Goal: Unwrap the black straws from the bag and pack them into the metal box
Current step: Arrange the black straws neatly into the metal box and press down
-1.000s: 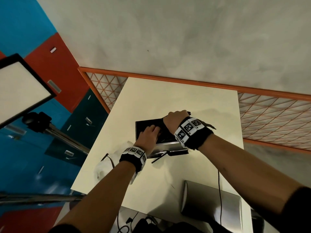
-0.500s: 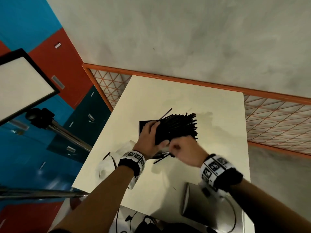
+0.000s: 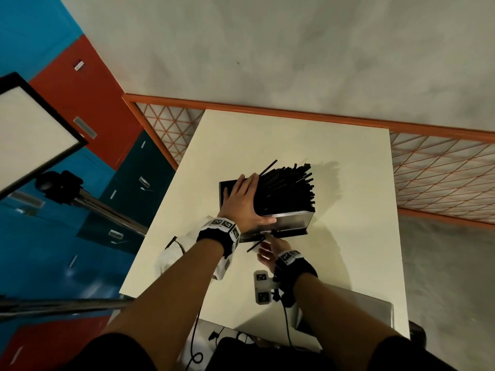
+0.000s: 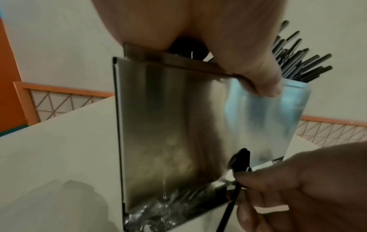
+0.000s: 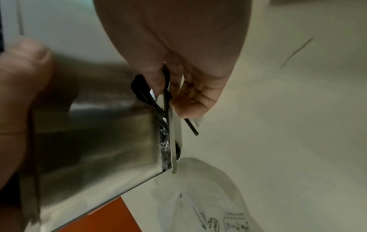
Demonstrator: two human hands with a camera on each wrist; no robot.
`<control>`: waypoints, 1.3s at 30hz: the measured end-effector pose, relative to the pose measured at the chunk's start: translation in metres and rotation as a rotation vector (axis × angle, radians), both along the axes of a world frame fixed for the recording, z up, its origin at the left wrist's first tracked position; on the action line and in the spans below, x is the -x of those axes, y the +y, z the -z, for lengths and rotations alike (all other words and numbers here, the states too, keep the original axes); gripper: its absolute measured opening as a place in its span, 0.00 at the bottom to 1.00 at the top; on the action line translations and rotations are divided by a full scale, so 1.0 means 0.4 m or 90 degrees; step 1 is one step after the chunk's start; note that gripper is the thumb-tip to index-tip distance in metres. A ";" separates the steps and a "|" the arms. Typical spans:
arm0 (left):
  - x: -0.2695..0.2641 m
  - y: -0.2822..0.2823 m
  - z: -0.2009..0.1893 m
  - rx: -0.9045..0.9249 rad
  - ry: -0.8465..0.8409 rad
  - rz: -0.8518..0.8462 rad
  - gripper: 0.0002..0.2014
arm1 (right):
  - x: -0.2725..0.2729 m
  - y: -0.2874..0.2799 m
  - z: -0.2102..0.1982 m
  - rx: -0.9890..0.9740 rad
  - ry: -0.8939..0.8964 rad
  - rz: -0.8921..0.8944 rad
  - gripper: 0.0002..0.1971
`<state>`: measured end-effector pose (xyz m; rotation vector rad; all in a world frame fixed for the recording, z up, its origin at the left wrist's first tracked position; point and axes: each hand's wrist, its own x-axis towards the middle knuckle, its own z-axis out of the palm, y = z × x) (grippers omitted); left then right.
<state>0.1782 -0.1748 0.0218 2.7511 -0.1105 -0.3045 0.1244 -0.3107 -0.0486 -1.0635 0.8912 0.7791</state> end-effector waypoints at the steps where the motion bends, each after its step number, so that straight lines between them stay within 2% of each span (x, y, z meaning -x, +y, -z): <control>1: -0.007 0.002 -0.003 0.006 0.007 0.001 0.64 | -0.005 0.009 0.000 0.013 -0.002 0.004 0.12; 5: -0.021 0.008 -0.018 0.012 0.030 0.007 0.64 | -0.004 0.032 -0.002 0.083 -0.015 -0.044 0.10; 8: -0.021 0.007 -0.019 0.016 0.027 0.009 0.64 | 0.034 0.039 -0.001 0.079 0.005 -0.134 0.11; 12: -0.014 0.008 -0.015 0.019 0.019 0.010 0.64 | 0.118 0.026 0.005 -0.011 0.077 -0.349 0.07; 15: 0.002 0.002 -0.012 0.023 0.008 0.005 0.65 | 0.187 0.003 0.002 0.014 0.006 -0.567 0.03; 17: 0.016 -0.002 -0.010 0.027 0.006 0.002 0.66 | 0.212 -0.014 -0.026 -0.001 -0.045 -0.614 0.02; 19: 0.023 -0.005 -0.013 0.032 0.011 0.004 0.66 | 0.203 -0.036 -0.071 -0.013 -0.093 -0.603 0.03; 21: 0.024 -0.003 -0.024 0.045 0.026 0.016 0.64 | 0.171 -0.064 -0.131 0.056 -0.182 -0.557 0.02; 25: 0.020 0.039 -0.055 0.135 0.076 0.025 0.57 | 0.075 -0.127 -0.284 0.182 -0.419 -0.319 0.04; 29: 0.040 0.072 -0.086 0.193 0.070 0.021 0.51 | -0.035 -0.136 -0.415 0.196 -0.513 -0.160 0.03; 31: 0.048 0.071 -0.092 0.196 0.061 0.019 0.51 | -0.081 -0.105 -0.443 0.191 -0.518 -0.162 0.04; 36: 0.057 0.050 -0.094 0.207 0.015 0.033 0.48 | -0.133 -0.049 -0.426 0.240 -0.467 -0.289 0.07; 39: 0.066 0.040 -0.077 0.213 0.013 0.006 0.43 | -0.141 -0.071 -0.418 0.251 -0.481 -0.252 0.06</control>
